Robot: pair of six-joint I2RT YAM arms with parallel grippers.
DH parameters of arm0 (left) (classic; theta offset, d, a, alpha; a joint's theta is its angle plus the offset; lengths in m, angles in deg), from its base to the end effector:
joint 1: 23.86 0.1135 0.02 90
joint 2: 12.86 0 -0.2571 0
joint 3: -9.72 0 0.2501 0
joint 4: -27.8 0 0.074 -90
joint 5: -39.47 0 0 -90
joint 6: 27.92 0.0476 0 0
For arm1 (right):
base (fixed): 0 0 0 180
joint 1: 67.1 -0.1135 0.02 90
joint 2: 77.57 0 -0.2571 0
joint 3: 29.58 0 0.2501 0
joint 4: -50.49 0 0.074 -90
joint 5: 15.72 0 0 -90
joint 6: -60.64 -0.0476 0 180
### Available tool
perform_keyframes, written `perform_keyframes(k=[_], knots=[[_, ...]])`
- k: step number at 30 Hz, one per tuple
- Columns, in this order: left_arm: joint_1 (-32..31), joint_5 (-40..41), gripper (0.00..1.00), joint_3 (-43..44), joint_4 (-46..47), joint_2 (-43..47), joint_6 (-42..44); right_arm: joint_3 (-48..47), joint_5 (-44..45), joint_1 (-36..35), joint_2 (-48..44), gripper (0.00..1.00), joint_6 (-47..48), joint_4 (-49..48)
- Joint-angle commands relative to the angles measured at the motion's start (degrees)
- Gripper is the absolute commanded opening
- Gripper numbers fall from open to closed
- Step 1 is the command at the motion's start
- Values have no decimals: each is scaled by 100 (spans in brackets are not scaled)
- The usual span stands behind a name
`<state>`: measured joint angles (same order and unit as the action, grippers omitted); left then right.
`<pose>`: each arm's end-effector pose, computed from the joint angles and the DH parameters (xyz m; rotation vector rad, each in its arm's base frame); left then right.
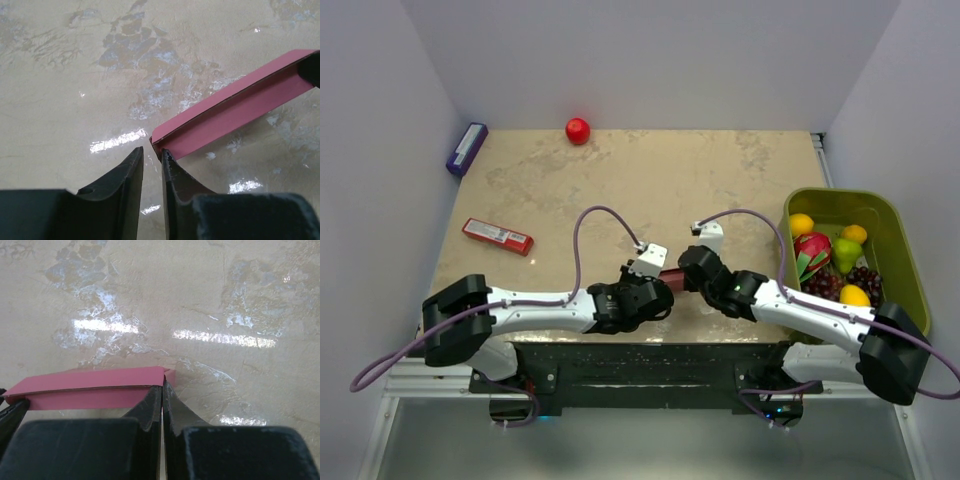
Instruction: Fold the paper box
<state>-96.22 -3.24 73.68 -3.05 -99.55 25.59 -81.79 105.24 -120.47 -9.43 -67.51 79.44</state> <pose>0.1239 -0.2743 0.1880 0.3634 2.1173 -0.0273 0.1665 0.1829 0.2025 -0.0407 2.2302 0.2314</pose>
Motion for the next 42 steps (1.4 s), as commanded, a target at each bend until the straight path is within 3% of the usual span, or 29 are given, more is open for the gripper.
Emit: perform_keyframes(k=[1,13,19,27,32,37,42], knots=[[-86,-1011,35,-289,-685,73,-236,212,-363,-95,296,0,-237,515],[-77,-1099,72,-429,-632,732,-174,124,-345,-113,402,0,-263,400],[-77,-1345,80,-675,-245,1225,-86,97,-336,-113,367,0,-254,400],[2,-1371,82,-842,149,1866,88,80,-380,-148,367,0,-210,357],[757,-2153,71,-1000,650,2498,90,71,-415,-166,367,0,-210,304],[1276,-2276,77,-1185,1046,2729,-60,71,-433,-183,402,0,-201,260],[1750,-2715,75,-1247,1363,2377,-77,97,-424,-192,385,0,-193,251]])
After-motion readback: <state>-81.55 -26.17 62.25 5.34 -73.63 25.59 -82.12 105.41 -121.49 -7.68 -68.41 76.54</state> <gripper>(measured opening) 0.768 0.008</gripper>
